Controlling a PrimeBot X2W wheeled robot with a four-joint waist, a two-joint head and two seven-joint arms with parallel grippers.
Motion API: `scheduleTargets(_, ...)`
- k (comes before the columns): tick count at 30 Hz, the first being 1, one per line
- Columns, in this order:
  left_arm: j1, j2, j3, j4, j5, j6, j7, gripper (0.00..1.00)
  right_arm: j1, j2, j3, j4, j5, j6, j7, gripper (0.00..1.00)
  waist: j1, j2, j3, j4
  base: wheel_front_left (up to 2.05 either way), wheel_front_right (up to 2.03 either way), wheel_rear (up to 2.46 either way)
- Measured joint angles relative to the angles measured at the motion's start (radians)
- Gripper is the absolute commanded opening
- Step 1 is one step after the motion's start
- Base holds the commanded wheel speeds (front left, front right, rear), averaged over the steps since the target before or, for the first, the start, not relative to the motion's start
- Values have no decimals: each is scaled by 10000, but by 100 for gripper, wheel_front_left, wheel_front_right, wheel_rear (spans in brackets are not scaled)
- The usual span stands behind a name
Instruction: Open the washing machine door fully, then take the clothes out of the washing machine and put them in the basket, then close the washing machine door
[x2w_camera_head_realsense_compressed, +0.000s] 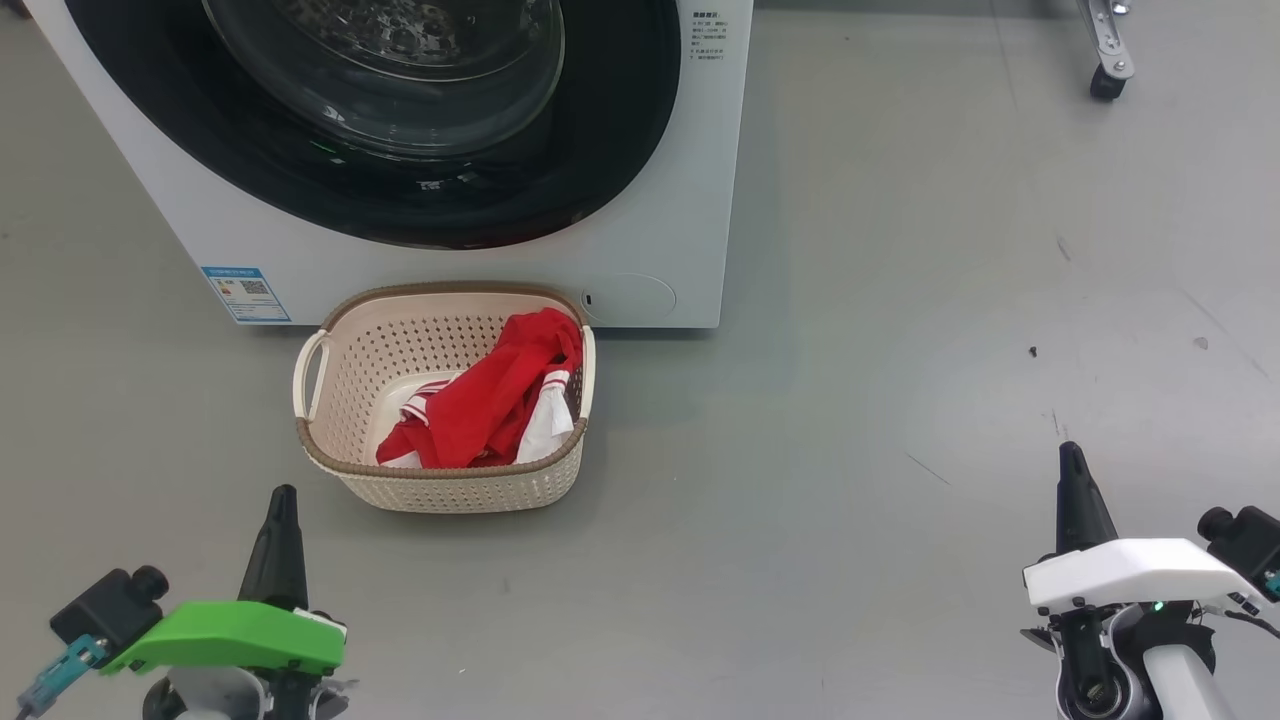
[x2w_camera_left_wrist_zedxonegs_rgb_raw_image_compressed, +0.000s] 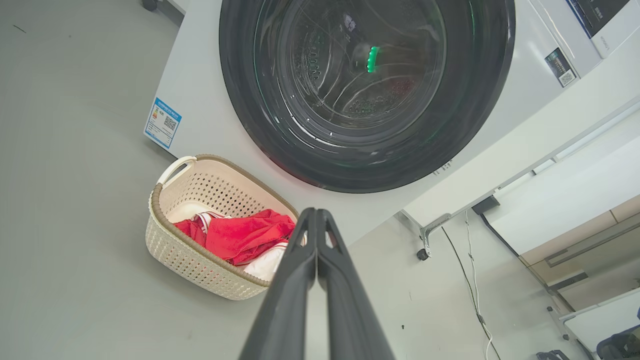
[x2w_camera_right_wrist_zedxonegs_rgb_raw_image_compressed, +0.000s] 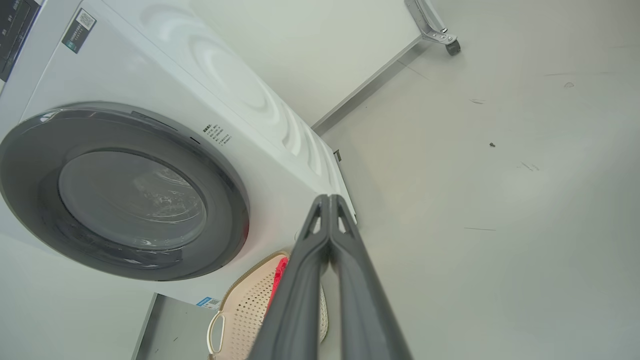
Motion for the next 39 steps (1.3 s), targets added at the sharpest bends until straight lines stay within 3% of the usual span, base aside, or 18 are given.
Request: scheduleTargets(39, 4, 151, 602, -102, -4805, 0, 1243, 0, -13, -242, -648, 242, 5145, 234, 1235, 0, 0, 0, -540, -104, 0, 0, 0)
